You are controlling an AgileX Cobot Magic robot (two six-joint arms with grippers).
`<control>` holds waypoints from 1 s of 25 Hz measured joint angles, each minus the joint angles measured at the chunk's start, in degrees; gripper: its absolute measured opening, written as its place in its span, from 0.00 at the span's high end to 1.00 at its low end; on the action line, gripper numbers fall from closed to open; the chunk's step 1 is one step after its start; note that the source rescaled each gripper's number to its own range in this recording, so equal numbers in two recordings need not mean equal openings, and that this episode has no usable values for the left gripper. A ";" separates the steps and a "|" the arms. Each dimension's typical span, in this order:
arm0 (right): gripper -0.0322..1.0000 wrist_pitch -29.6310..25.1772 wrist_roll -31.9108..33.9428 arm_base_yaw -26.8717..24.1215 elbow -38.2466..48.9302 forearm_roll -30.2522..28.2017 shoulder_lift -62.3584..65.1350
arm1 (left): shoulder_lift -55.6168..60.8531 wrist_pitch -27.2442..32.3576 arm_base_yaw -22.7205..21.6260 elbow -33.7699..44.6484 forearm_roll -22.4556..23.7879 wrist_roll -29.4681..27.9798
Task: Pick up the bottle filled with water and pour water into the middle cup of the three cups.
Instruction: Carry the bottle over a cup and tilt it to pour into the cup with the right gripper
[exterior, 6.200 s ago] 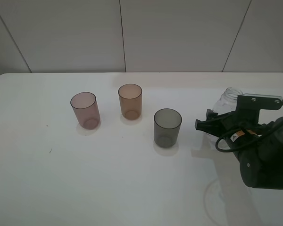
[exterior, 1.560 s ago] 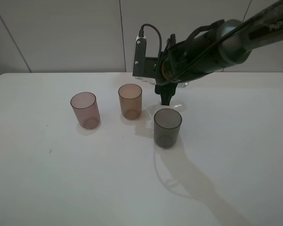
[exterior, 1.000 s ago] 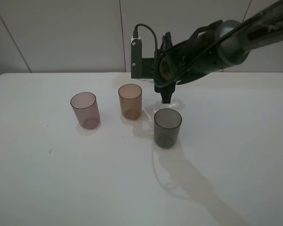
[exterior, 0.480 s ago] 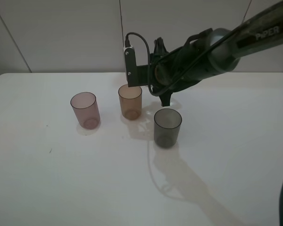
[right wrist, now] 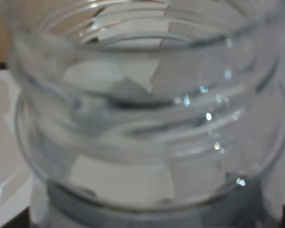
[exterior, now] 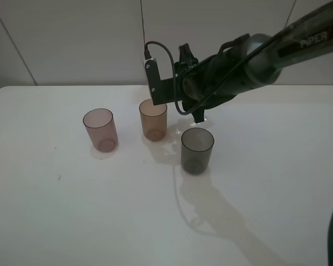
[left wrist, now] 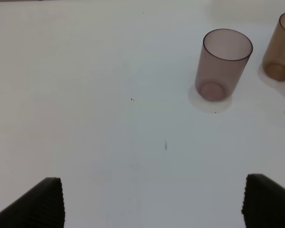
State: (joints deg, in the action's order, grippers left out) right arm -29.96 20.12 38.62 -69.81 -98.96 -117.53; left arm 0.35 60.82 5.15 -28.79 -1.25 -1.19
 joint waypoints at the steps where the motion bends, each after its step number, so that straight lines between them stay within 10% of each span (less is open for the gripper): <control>1: 0.97 -0.05 -0.06 0.00 0.00 0.00 0.00 | 0.00 0.00 0.00 0.00 0.00 0.00; 25: 0.97 -1.90 -3.35 1.19 -3.08 -0.05 -0.63 | 0.00 0.00 0.00 0.00 0.00 0.00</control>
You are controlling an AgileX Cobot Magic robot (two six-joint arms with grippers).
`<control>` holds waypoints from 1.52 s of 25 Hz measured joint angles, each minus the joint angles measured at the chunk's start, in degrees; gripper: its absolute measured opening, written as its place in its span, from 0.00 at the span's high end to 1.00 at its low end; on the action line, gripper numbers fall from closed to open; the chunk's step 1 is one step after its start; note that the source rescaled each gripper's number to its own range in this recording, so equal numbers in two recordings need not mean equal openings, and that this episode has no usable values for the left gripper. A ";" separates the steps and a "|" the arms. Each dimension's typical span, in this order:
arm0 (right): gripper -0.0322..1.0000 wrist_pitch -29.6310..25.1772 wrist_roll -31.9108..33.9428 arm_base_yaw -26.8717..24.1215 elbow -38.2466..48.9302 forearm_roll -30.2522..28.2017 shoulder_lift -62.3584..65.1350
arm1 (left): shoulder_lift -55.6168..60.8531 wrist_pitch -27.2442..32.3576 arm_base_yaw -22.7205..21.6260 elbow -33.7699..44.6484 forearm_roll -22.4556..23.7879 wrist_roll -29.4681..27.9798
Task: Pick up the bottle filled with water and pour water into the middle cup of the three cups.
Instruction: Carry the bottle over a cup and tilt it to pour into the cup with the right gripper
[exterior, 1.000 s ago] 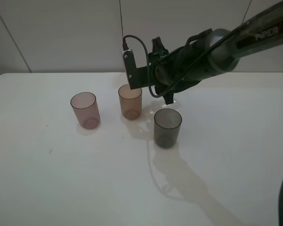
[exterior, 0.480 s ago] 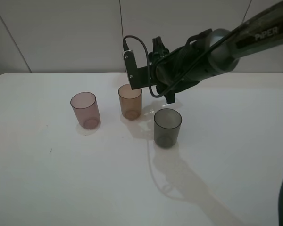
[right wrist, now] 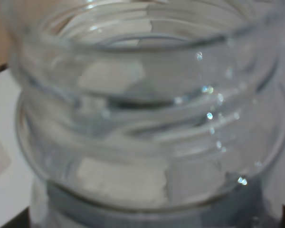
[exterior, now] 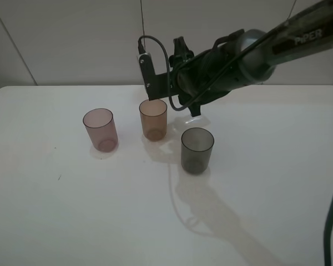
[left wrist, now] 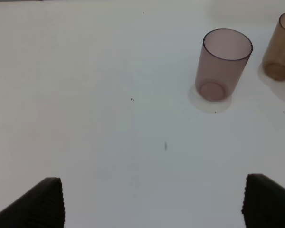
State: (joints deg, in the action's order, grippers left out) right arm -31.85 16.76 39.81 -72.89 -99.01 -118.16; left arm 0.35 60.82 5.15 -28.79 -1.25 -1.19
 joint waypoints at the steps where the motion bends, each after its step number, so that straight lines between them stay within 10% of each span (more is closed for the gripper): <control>1: 0.97 0.00 -1.20 0.08 -0.22 0.00 -0.06 | 0.00 0.00 0.00 0.00 0.00 0.00; 38: 0.97 -1.85 -12.55 0.00 -2.93 -0.10 -1.09 | 0.00 0.00 0.00 0.00 0.00 0.00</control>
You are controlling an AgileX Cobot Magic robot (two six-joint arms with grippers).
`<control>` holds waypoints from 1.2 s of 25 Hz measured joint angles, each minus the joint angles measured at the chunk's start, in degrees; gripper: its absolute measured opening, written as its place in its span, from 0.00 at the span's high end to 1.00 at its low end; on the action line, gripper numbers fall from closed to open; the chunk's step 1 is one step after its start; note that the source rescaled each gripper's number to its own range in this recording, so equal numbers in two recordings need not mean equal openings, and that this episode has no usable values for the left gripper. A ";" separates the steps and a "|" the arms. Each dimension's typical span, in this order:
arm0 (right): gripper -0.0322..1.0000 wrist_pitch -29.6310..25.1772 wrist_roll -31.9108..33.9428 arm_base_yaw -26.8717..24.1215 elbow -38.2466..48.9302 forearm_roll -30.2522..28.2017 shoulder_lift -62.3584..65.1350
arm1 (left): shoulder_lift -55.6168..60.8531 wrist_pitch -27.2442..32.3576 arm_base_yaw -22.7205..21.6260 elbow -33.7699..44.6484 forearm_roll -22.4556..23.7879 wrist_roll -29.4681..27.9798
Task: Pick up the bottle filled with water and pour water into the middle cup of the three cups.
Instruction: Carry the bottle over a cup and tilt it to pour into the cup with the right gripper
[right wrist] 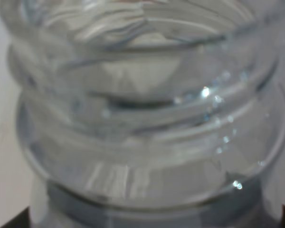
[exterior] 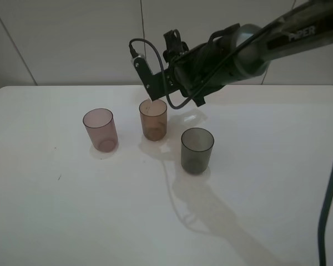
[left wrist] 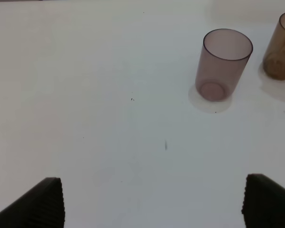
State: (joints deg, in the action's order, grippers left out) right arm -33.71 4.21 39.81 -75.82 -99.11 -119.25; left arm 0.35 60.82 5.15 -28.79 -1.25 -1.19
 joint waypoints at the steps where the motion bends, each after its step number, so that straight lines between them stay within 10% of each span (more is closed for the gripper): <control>1: 0.97 -0.08 -0.16 0.00 0.00 0.00 -0.23 | 0.00 0.00 0.00 0.00 0.00 0.00; 30: 0.97 -0.91 -9.58 -0.47 -0.15 -0.02 -0.42 | 0.00 0.00 0.00 0.00 0.67 0.00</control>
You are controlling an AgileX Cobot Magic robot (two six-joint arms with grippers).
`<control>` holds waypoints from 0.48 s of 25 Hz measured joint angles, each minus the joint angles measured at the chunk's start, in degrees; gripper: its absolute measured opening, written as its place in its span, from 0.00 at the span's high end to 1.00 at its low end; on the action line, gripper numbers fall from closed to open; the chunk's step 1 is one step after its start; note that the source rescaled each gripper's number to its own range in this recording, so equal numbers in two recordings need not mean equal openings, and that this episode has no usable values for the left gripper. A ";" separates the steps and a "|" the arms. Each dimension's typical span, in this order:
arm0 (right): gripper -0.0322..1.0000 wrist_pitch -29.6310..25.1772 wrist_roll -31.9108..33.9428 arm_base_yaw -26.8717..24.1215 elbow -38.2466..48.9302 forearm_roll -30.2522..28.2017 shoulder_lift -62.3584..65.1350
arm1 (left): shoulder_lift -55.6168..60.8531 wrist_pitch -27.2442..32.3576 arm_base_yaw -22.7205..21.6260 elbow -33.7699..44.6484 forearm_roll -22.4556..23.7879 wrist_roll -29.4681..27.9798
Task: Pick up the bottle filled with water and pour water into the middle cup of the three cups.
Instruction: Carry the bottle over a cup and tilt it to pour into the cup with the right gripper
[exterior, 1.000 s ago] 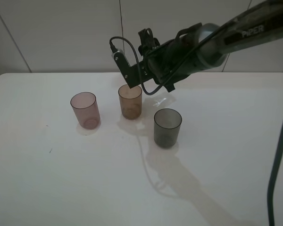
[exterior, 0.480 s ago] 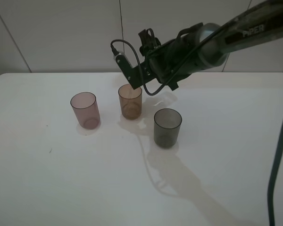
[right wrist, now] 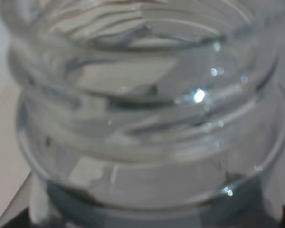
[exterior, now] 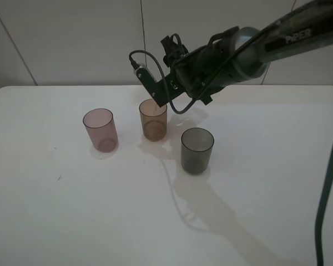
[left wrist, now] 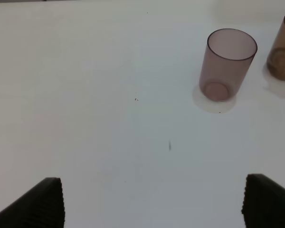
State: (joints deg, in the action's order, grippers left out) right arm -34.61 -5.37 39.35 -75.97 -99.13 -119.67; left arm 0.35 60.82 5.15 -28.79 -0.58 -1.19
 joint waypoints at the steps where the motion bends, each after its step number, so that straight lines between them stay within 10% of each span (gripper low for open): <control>1: 0.97 0.00 0.00 0.00 -0.24 0.00 0.00 | 0.00 0.00 0.00 0.00 0.00 0.00; 12: 0.97 -0.02 -0.16 0.00 -1.14 -0.05 0.00 | 0.00 0.00 0.00 0.00 0.00 0.00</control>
State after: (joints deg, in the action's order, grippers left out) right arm -34.63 -5.53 39.35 -77.10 -99.18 -119.67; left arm 0.35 60.82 5.15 -28.79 -0.58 -1.19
